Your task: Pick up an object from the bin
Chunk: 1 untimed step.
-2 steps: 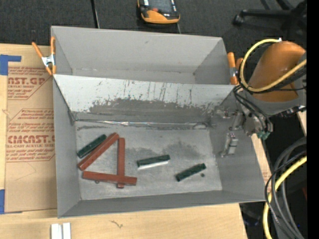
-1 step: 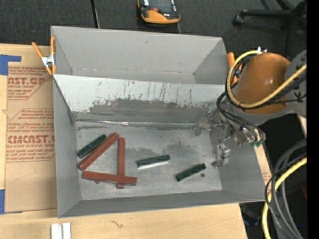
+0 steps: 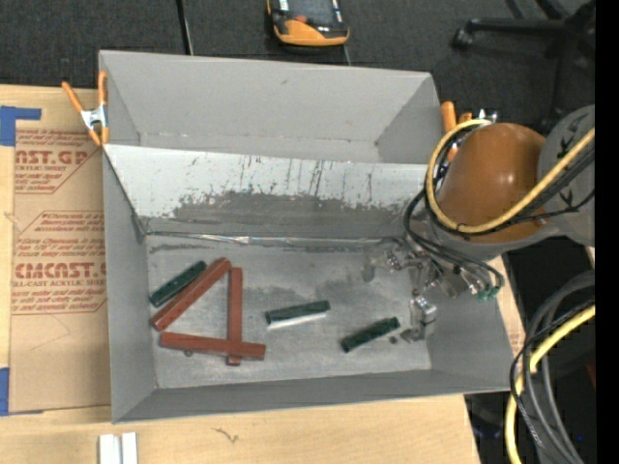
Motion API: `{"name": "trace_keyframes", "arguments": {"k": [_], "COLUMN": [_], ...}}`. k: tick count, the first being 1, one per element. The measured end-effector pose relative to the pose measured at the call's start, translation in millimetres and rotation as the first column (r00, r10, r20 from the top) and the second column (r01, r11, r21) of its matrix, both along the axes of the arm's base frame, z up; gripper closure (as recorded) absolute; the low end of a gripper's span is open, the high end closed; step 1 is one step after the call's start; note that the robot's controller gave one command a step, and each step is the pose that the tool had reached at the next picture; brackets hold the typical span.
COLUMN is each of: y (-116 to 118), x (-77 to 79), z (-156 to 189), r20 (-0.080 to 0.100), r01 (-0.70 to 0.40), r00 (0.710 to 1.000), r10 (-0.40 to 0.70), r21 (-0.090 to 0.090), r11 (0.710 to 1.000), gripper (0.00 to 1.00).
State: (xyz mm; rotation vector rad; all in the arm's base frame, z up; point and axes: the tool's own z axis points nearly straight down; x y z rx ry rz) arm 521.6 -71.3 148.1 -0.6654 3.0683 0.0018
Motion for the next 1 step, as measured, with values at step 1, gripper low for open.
{"name": "trace_keyframes", "arguments": {"k": [1], "y": [1.6], "x": [-10.7], "z": [4.3], "r20": [-0.002], "r01": [-0.067], "r00": [0.998], "r10": [0.067], "r21": [-0.001], "r11": [0.998], "gripper": [0.00]}}
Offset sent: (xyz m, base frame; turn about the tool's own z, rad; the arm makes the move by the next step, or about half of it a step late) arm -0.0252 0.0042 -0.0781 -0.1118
